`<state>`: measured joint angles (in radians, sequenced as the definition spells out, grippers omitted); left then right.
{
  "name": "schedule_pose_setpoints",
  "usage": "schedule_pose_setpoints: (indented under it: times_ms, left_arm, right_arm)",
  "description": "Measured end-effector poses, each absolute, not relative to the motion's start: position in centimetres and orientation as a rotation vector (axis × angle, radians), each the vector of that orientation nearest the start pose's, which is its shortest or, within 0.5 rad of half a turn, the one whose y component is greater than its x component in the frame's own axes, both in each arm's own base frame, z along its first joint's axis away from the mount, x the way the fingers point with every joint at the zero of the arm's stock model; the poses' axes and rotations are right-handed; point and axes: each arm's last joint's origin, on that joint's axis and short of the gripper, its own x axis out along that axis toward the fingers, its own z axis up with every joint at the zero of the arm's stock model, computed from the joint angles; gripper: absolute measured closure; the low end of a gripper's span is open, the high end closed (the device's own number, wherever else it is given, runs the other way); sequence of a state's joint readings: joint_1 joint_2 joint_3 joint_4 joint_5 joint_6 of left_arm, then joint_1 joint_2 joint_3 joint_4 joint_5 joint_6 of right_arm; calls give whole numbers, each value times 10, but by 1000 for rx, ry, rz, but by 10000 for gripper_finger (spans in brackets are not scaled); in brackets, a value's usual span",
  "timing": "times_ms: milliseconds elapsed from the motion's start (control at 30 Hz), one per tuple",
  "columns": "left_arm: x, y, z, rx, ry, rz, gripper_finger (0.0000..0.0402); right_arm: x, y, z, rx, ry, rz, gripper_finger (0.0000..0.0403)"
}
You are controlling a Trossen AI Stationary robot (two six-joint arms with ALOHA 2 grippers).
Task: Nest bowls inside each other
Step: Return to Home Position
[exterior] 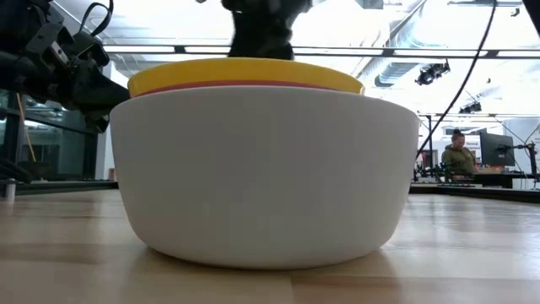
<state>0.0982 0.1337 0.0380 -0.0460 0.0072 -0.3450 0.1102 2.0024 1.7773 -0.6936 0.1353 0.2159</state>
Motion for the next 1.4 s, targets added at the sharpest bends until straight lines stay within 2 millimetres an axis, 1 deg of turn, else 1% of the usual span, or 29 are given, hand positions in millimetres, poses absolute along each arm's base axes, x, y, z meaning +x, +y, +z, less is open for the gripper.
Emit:
schedule_pose_setpoints:
  times_ms: [133, 233, 367, 567, 733, 867, 1000, 1267, 1400]
  left_arm:
    - [103, 10, 161, -352, 125, 114, 364]
    - [103, 10, 161, -352, 125, 114, 364]
    - [103, 10, 161, -352, 125, 114, 364]
    - [103, 10, 161, -352, 124, 114, 364]
    - [103, 10, 161, -352, 124, 114, 364]
    - [103, 10, 161, -352, 124, 114, 364]
    - [103, 10, 161, -352, 124, 114, 364]
    - [103, 10, 161, -352, 125, 114, 364]
    - [103, 10, 161, -352, 125, 114, 364]
  right_arm:
    - [416, 36, 264, 96, 816, -118, 367]
    - [390, 28, 259, 94, 777, -152, 367]
    - [348, 22, 254, 89, 711, -214, 367]
    - [281, 16, 247, 120, 619, -250, 367]
    - [238, 12, 232, 151, 565, -252, 367]
    - [213, 10, 222, 161, 497, -243, 367]
    - [194, 9, 211, 157, 425, -230, 367]
    - [162, 6, 188, 134, 293, -206, 367]
    - [153, 6, 178, 127, 267, -201, 367]
